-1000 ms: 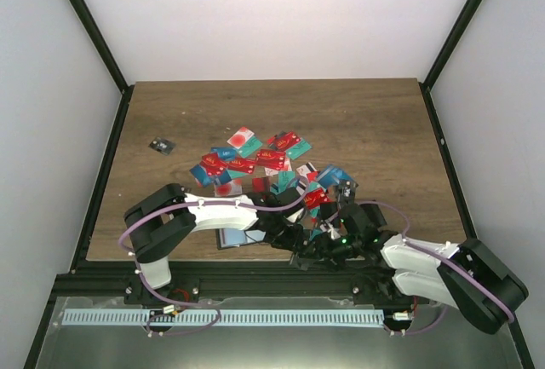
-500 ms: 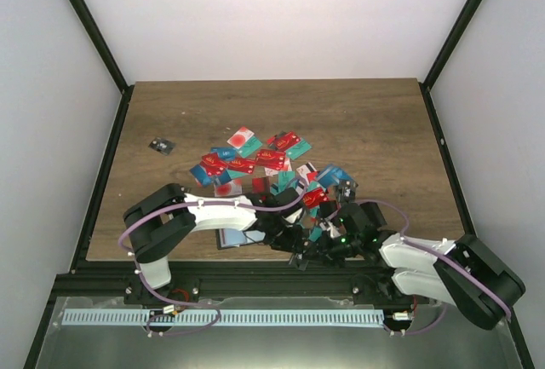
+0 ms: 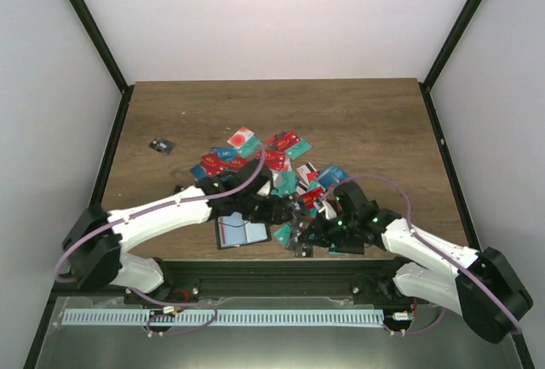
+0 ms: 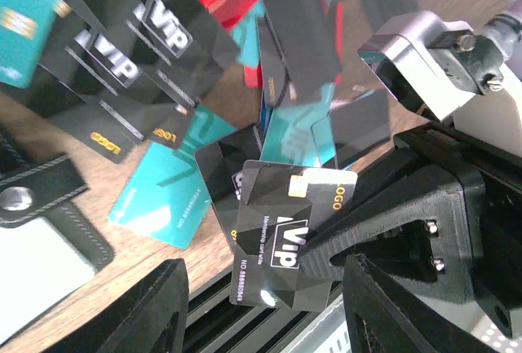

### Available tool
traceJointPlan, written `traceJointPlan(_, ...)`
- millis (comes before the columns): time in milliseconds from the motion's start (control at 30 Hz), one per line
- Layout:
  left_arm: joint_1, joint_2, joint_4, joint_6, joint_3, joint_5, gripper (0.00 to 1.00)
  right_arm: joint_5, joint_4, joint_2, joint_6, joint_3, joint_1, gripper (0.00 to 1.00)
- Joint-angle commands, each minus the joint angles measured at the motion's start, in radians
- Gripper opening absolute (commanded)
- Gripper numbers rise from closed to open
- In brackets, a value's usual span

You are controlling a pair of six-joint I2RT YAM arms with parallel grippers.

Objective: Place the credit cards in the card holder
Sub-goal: Pick up the credit card from the center of the board, then insert the credit card into the card holder.

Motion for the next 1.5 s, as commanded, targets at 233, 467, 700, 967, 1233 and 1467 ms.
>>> traceJointPlan(233,0.225,-0.325,-0.197,0.041,-0.133,-0.06,0.49,-0.244,0.059,0.168,-0.247,0.251,-0.067,0.01)
traceJointPlan(467,0.349,-0.382,-0.351,0.015,-0.209,-0.154,0.32,-0.361,0.208,0.392,-0.28,0.369,-0.063,0.01)
traceJointPlan(700,0.395,-0.38,-0.367,-0.024,-0.287,-0.199,0.19,-0.391,0.228,0.64,-0.347,0.482,-0.022,0.01)
traceJointPlan(967,0.422,-0.338,-0.344,-0.02,-0.343,-0.213,0.13,-0.36,0.195,0.787,-0.371,0.568,0.016,0.01)
traceJointPlan(1233,0.426,-0.313,-0.284,-0.007,-0.39,-0.158,0.13,-0.306,0.153,0.882,-0.366,0.614,0.076,0.01)
traceJointPlan(1467,0.426,-0.292,-0.252,0.012,-0.415,-0.126,0.13,-0.3,0.155,0.923,-0.344,0.63,0.091,0.01)
